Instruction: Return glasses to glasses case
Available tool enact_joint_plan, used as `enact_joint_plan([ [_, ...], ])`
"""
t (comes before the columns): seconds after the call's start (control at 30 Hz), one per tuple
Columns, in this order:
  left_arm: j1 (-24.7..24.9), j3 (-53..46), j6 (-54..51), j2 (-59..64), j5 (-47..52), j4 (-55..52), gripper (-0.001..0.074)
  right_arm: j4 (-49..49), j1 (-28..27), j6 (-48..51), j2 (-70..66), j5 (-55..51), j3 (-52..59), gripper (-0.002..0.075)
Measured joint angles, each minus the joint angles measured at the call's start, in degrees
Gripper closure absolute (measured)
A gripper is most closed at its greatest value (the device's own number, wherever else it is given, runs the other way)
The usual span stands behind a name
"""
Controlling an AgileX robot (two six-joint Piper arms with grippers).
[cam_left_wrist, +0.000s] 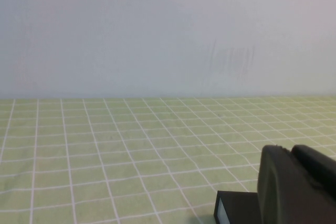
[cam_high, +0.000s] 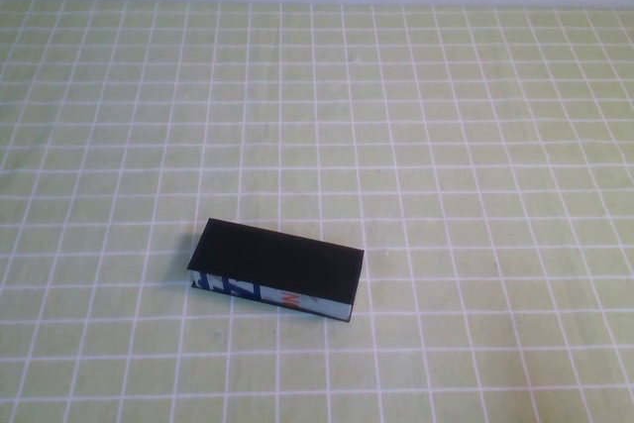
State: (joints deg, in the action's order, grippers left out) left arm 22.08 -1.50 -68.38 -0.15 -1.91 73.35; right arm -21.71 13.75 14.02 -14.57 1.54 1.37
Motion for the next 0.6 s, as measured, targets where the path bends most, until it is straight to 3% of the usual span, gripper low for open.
enact_joint_plan([
  [0.23, 0.0, 0.0, 0.0, 0.0, -0.03, 0.0, 0.0737, 0.92, -4.63, 2.0, 14.39, -12.46, 0.12, 0.0737],
  [0.6, 0.0, 0.0, 0.0, 0.0, -0.13, 0.0, 0.0737, 0.64, -4.98, 2.21, 15.04, -16.51, 0.12, 0.0738],
])
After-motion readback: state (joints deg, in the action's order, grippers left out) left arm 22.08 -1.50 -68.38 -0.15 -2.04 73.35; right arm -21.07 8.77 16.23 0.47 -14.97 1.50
